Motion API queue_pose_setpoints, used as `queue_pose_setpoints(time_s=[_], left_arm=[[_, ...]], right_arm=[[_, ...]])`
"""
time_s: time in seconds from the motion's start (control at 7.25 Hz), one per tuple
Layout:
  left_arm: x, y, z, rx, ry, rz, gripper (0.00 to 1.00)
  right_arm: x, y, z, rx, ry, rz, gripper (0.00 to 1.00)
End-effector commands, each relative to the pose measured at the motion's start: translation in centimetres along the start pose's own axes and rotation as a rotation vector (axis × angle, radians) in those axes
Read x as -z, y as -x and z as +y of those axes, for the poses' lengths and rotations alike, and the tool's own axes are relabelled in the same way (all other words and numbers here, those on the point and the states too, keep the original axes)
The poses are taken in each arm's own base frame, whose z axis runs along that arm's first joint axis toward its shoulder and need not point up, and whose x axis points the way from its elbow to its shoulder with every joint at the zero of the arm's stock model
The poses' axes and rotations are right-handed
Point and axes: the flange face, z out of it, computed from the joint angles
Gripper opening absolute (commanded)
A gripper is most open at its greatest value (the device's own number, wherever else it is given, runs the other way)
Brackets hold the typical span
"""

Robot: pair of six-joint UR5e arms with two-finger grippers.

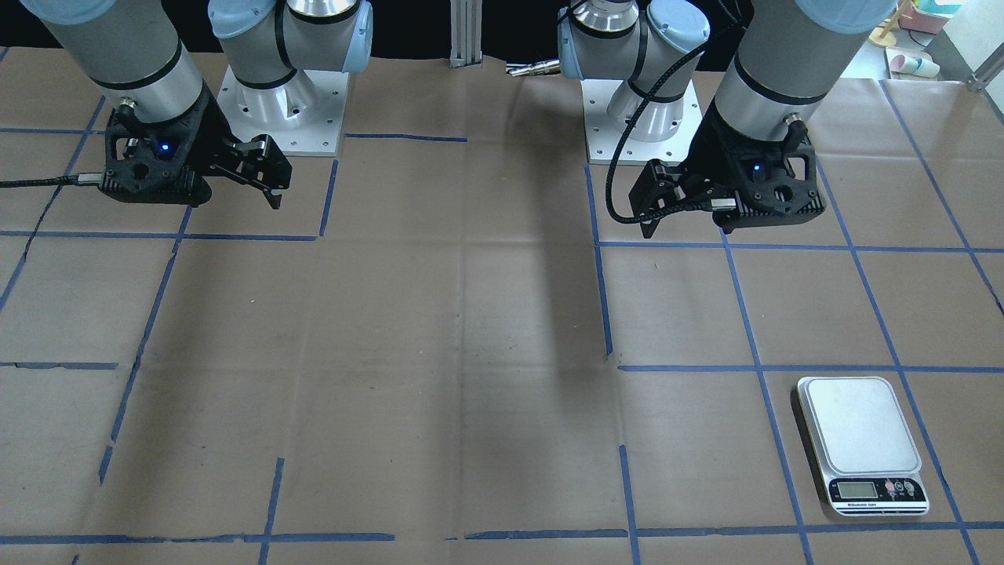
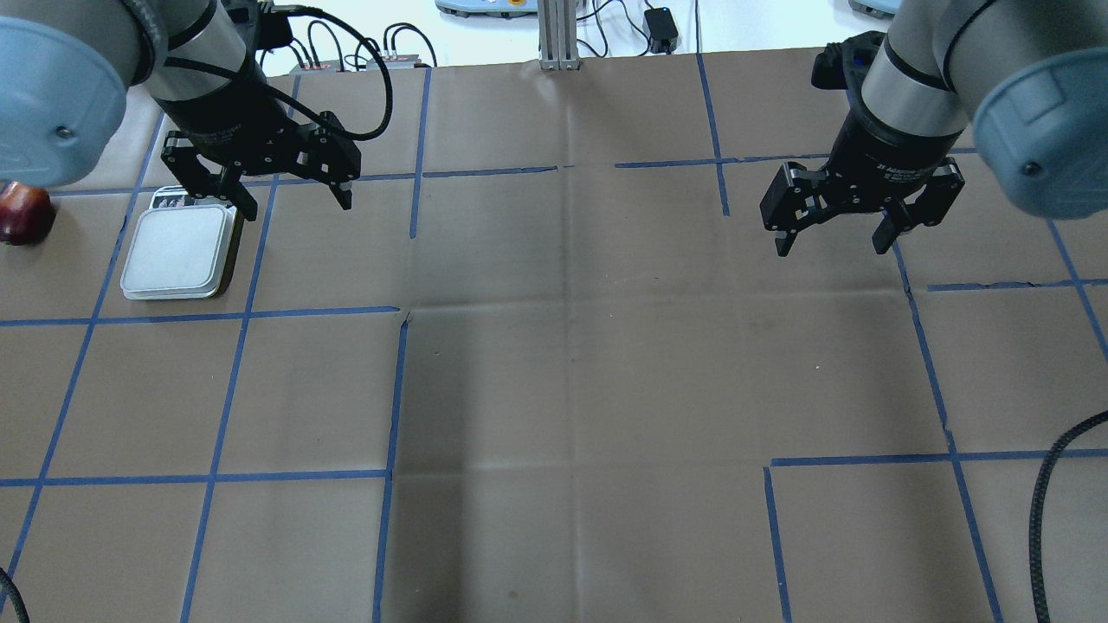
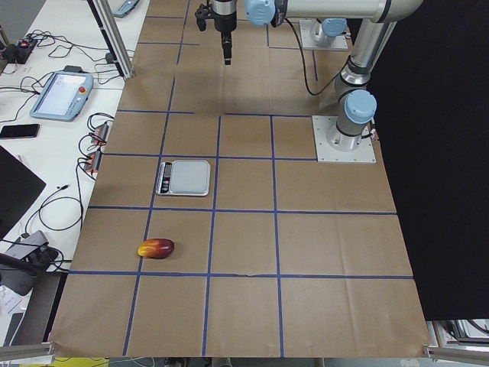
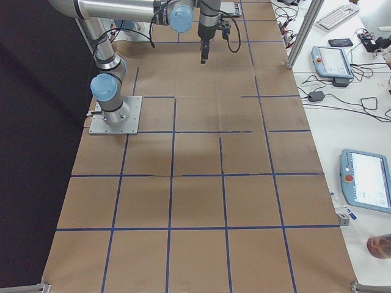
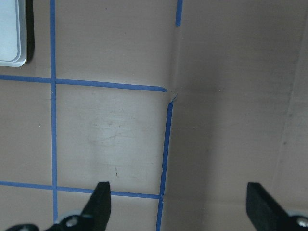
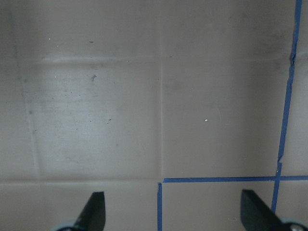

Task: Weigh mango
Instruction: 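Move the left gripper toward the red-yellow mango beside the scale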

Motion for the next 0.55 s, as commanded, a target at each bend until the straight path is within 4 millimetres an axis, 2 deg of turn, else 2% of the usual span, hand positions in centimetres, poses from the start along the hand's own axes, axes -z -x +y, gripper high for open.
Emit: queue_pose_setpoints(time_s=[0.0,0.14,0.41], left_arm=[[-0.3,7.3,-2.3,-0.011,0.005,0.006,1.00],[-1.4,15.9,-4.0,0.046,0.024,0.016,1.00],[-4.6,30.9,-7.2,0.025,0.019,0.026,1.00]], right_arm=[[0.0,0.0,0.0,0.000,0.000,0.000,1.00],[0.0,0.0,0.0,0.000,0.000,0.000,1.00],[0.0,0.0,0.0,0.000,0.000,0.000,1.00]])
